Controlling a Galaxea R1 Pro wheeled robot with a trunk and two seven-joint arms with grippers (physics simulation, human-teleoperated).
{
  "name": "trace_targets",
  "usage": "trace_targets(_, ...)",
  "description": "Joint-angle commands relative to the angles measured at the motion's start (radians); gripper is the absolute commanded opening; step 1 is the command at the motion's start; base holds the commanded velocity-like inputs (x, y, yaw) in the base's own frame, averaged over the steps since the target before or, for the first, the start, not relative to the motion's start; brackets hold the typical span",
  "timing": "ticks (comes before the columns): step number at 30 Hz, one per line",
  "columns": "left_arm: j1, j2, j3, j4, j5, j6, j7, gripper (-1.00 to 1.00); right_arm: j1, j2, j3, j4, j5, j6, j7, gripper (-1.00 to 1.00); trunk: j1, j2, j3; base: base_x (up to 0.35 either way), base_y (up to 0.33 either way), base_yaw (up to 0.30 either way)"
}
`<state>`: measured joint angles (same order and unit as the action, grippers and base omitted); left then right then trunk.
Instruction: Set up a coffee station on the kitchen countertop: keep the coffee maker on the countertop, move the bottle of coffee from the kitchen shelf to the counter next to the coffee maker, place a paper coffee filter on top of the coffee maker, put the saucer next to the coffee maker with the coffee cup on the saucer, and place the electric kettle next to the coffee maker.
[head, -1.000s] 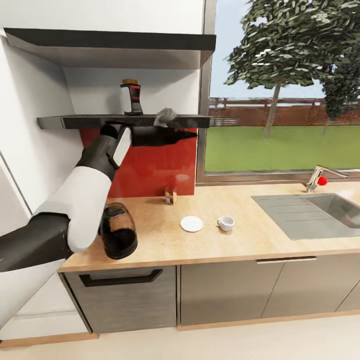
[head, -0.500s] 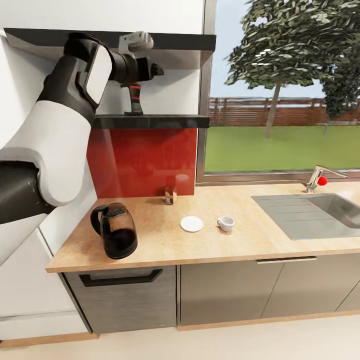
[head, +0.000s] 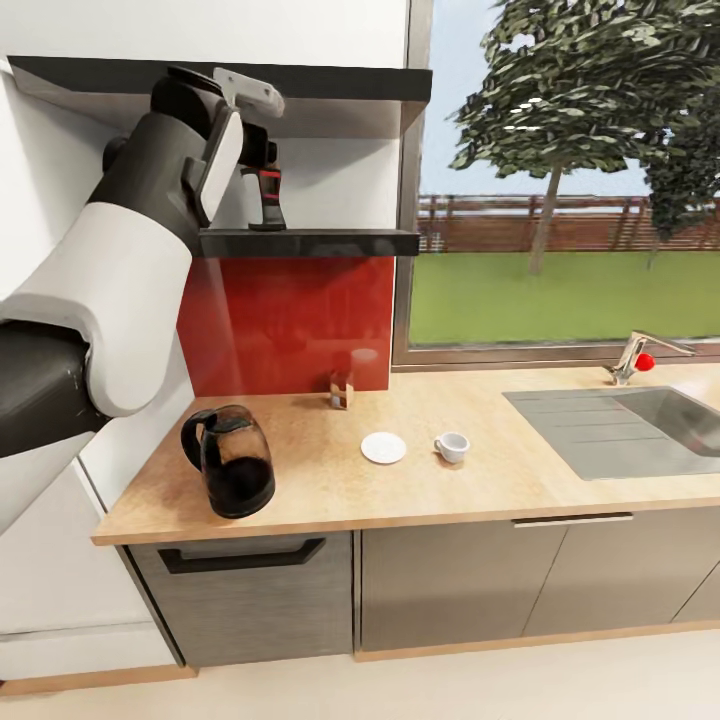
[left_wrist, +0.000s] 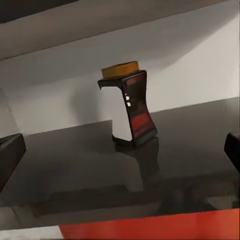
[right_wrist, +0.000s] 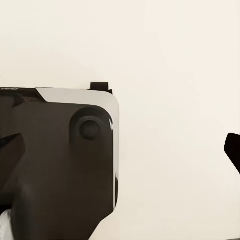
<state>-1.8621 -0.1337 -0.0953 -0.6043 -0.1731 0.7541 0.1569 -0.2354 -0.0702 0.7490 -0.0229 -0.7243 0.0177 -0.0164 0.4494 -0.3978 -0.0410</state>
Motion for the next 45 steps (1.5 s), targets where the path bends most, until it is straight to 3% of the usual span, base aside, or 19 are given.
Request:
trace_targets(1, -0.001, 0.0, -0.003, -0.001, -0.001, 0.005, 0.026, 1.0, 0.0, -0.001, 0.008, -0.002, -0.009, 0.002, -0.002, 1.0, 0.001, -0.002, -0.002, 0.0, 0.0, 0.0)
trace_targets(7, 0.042, 0.003, 0.007, -0.003, 0.026, 0.005, 0.073, 1.0, 0.0, 0.002, 0.007, -0.003, -0.011, 0.002, -0.001, 1.0, 0.001, -0.002, -0.002, 0.0, 0.0, 0.0)
trace_targets(10, 0.074, 0.002, 0.035, -0.002, 0.055, 0.003, 0.076, 1.0, 0.0, 0.0, 0.007, -0.003, -0.012, 0.002, -0.001, 1.0, 0.001, -0.002, -0.002, 0.0, 0.0, 0.0)
trace_targets(19, 0.124, 0.002, 0.044, -0.014, 0.064, -0.003, 0.079, 1.0, 0.0, -0.002, 0.007, -0.002, -0.011, 0.002, -0.002, 1.0, 0.001, -0.002, -0.002, 0.019, 0.0, 0.0)
trace_targets(32, 0.125, 0.004, 0.051, -0.018, 0.074, -0.009, 0.081, 1.0, 0.003, 0.001, 0.007, -0.002, -0.009, 0.002, -0.001, 1.0, 0.001, -0.002, -0.002, 0.18, 0.0, 0.0)
trace_targets(34, 0.118, 0.003, 0.064, -0.015, 0.08, -0.011, 0.081, 1.0, 0.007, 0.002, 0.007, -0.002, -0.009, 0.002, -0.002, 1.0, 0.001, -0.002, -0.002, 0.009, 0.0, 0.0)
trace_targets(38, 0.067, 0.002, 0.128, -0.003, 0.086, -0.011, 0.081, 1.0, 0.009, 0.003, 0.007, -0.002, -0.01, 0.002, -0.001, 1.0, 0.001, -0.002, -0.002, 0.002, 0.0, 0.0)
trace_targets(45, 0.058, 0.003, 0.148, -0.013, 0.087, -0.012, 0.081, 1.0, 0.01, 0.003, 0.008, -0.002, -0.01, 0.002, 0.0, 1.0, 0.001, -0.002, -0.002, 0.0, 0.0, 0.0)
